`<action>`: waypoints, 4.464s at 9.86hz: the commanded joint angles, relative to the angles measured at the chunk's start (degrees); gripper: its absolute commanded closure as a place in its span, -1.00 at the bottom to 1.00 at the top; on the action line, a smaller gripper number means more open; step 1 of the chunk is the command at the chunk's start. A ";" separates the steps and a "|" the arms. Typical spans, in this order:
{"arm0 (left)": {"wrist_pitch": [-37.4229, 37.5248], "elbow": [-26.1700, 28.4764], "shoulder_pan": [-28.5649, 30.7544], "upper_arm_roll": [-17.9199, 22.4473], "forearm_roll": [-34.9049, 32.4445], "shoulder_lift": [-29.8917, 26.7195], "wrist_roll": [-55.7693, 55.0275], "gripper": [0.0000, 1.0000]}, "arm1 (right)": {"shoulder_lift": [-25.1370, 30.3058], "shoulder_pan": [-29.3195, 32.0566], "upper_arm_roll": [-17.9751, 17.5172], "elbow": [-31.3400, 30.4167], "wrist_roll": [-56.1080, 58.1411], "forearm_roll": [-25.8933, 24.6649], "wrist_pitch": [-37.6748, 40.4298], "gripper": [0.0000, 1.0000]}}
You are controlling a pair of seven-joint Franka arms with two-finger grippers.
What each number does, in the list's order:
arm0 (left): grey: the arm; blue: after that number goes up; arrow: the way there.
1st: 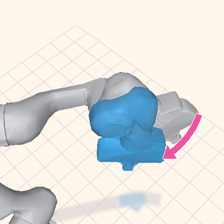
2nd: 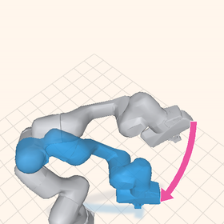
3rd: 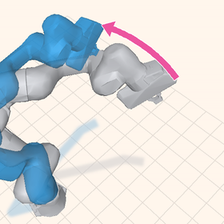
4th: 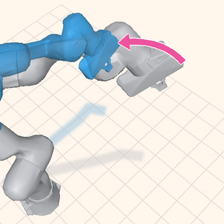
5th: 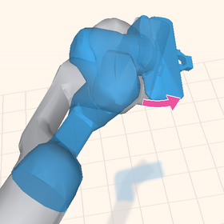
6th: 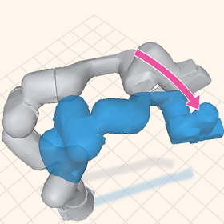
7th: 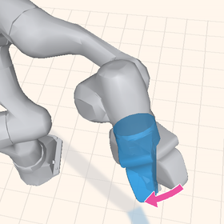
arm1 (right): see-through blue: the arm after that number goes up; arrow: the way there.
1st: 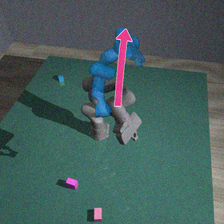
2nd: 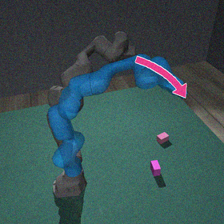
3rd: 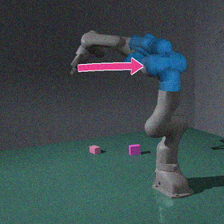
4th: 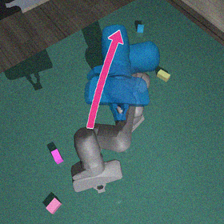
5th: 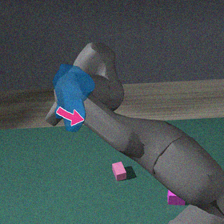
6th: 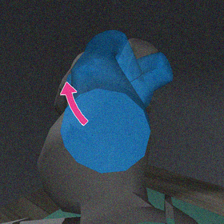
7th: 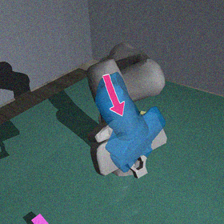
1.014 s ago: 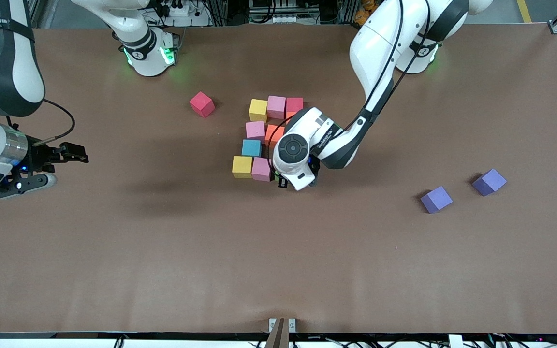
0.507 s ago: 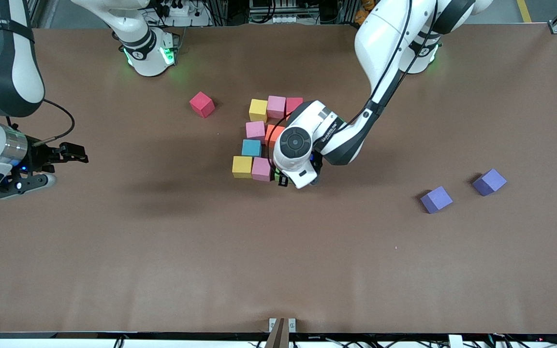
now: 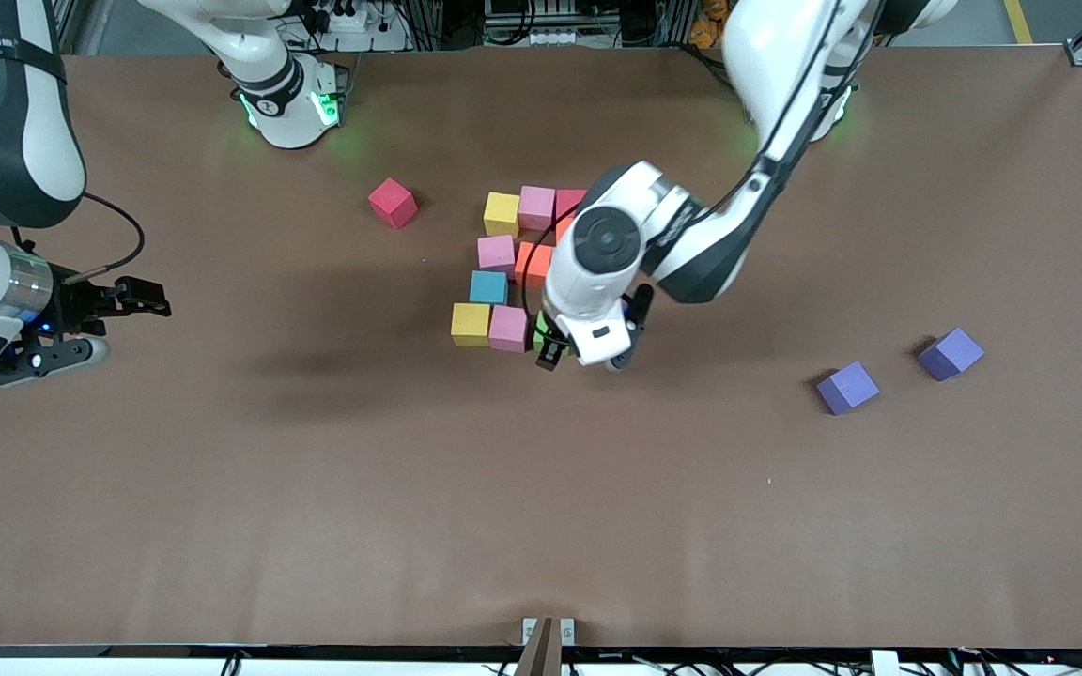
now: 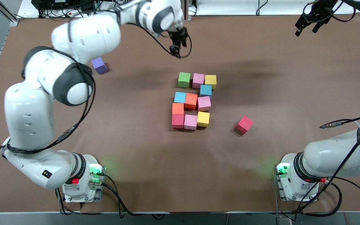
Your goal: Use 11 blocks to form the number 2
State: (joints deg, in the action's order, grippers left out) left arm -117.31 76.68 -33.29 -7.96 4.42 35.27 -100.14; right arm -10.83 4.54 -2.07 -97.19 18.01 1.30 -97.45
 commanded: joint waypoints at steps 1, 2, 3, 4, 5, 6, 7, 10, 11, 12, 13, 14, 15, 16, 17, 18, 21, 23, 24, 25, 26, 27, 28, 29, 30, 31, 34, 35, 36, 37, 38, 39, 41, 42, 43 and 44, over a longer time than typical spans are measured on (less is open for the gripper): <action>1.11 2.86 3.30 -0.13 -2.39 -6.59 9.83 -0.59 | 0.63 1.00 -1.01 -0.28 -2.60 -0.16 0.59 -1.00; 2.42 2.86 4.80 -0.13 -3.18 -8.27 15.61 -0.59 | 1.07 0.74 -1.10 -0.37 -5.93 -0.16 1.11 -1.00; 3.48 3.29 6.90 -0.30 -3.45 -10.38 23.24 -0.60 | 1.16 1.00 -1.62 -0.28 -8.40 -0.07 1.64 -1.00; 4.18 4.95 9.27 -0.48 -3.63 -13.09 32.02 -0.60 | 1.25 1.52 -1.71 -0.37 -8.86 1.67 1.65 -1.00; 5.23 6.80 11.21 -0.48 -4.85 -15.99 40.63 -0.60 | 1.25 1.70 -1.63 -0.37 -10.43 2.03 1.56 -1.00; 7.25 8.55 13.40 -0.48 -6.25 -18.81 47.86 -0.60 | 1.16 1.18 -1.45 -0.37 -11.93 2.04 1.47 -1.00; 10.49 9.09 15.69 -0.48 -6.79 -21.36 54.89 -0.60 | 1.25 1.17 -1.62 -0.28 -12.38 2.13 1.73 -1.00; 18.59 9.10 22.54 -0.04 -6.71 -26.90 71.25 -0.61 | 1.25 1.17 -1.63 0.85 -13.70 3.09 3.83 -1.00; 22.35 9.10 23.87 0.05 -6.62 -29.27 74.27 -0.61 | 1.16 1.17 -1.63 1.21 -13.87 3.01 3.93 -1.00; 24.56 9.10 26.41 0.05 -6.53 -31.29 74.47 -0.61 | 0.73 1.09 -1.63 2.61 -14.05 3.00 4.89 -1.00; 26.23 9.27 27.30 0.74 -6.62 -32.71 74.56 -0.61 | 0.11 0.39 -1.54 5.84 -13.96 3.18 6.81 -1.00; 27.64 9.45 27.57 1.36 -6.71 -33.94 75.08 -0.61 | -0.41 -0.14 -1.63 7.35 -15.09 2.83 8.83 -1.00; 28.35 9.36 28.88 1.28 -6.71 -35.00 76.65 -0.61 | -0.77 -0.49 -1.45 8.41 -15.19 2.66 8.85 -1.00; 28.45 9.80 30.11 1.10 -6.62 -36.14 78.67 -0.61 | -0.86 -0.15 -1.36 8.86 -14.93 2.74 9.29 -1.00; 28.88 11.11 30.91 0.84 -6.45 -37.54 80.43 -0.61 | -0.42 0.55 -1.19 10.51 -14.58 2.92 10.86 -1.00; 28.80 11.99 31.70 0.75 -5.83 -38.77 81.32 -0.61 | -0.68 0.91 -1.19 11.75 -14.40 2.66 12.88 -1.00; 28.80 14.19 32.49 0.75 -5.74 -41.68 88.42 -0.61 | -0.68 0.91 -1.19 12.20 -14.49 2.83 12.72 -1.00; 29.59 13.93 32.06 0.75 -5.57 -42.74 89.41 -0.61 | -0.68 1.43 -1.10 12.99 -14.67 2.83 12.63 -1.00; 29.76 13.76 31.97 0.84 -5.30 -43.09 91.15 -0.61 | -0.68 1.70 -1.19 13.08 -14.58 2.83 12.72 -1.00; 30.38 13.85 32.06 0.84 -4.61 -43.44 92.04 -0.61 | -0.68 1.70 -1.10 13.43 -14.67 2.83 12.72 -1.00; 30.47 13.93 32.06 0.75 -4.60 -43.36 91.96 -0.61 | -0.68 1.79 -1.10 13.95 -14.58 2.66 12.72 -1.00; 30.47 13.85 32.06 0.58 -4.51 -43.18 91.61 -0.61 | -0.68 2.22 -1.10 14.57 -14.58 2.65 12.72 -1.00; 30.47 13.76 31.97 0.58 -4.25 -42.92 91.61 -0.61 | -0.68 2.66 -1.10 14.57 -14.49 3.00 12.72 -1.00; 30.47 13.85 31.97 0.58 -4.25 -42.83 91.52 -0.62 | -0.77 2.49 -1.10 14.57 -14.58 3.00 12.89 -1.00; 30.47 14.02 31.97 0.58 -4.33 -42.92 91.52 -0.62 | -0.68 2.75 -1.10 14.57 -14.40 3.00 12.90 -1.00; 30.47 14.02 32.06 0.58 -4.33 -42.92 91.61 -0.62 | -0.68 2.76 -1.10 14.57 -14.40 2.92 12.98 -1.00; 30.29 14.02 32.23 0.66 -4.33 -42.74 91.70 -0.62 | -0.86 2.05 -1.19 14.22 -14.58 2.92 13.07 -1.00; 29.95 14.02 32.32 0.66 -4.42 -42.57 91.70 -0.62 | -0.77 2.31 -1.19 14.22 -14.49 3.00 12.98 -1.00; 29.25 14.02 32.32 0.66 -4.51 -42.04 91.70 -0.62 | -0.77 2.32 -1.19 14.39 -14.40 3.00 12.98 -1.00; 28.46 14.02 32.23 0.66 -4.51 -41.95 91.79 -0.62 | -0.77 2.40 -1.19 14.48 -14.49 3.09 12.98 -1.00; 28.10 14.02 32.15 0.58 -4.51 -41.86 91.79 -0.62 | -0.68 2.58 -1.19 14.48 -14.40 3.09 12.98 -1.00; 28.10 14.02 32.06 0.58 -4.51 -41.69 91.79 -0.62 | -0.68 2.58 -1.19 14.57 -14.40 3.09 12.98 -1.00; 28.27 14.28 32.14 0.66 -4.60 -41.77 91.87 -0.62 | -0.51 2.67 -1.19 14.57 -14.40 3.09 12.98 -1.00; 28.53 14.29 32.49 0.66 -4.60 -41.95 91.96 -0.62 | -0.42 2.67 -1.19 14.57 -14.40 3.09 12.98 -1.00; 28.62 14.29 32.50 0.75 -4.77 -41.95 91.96 -0.62 | -0.33 2.67 -1.19 14.57 -14.40 3.09 12.98 -1.00; 28.71 14.46 32.50 0.75 -5.04 -41.95 91.96 -0.62 | -0.24 2.67 -1.10 14.75 -14.40 3.01 12.98 -1.00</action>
State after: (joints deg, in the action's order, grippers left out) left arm -88.51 90.45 -1.37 -7.06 -0.71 -6.01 -9.40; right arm -11.08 6.17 -2.59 -83.61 3.99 3.55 -85.39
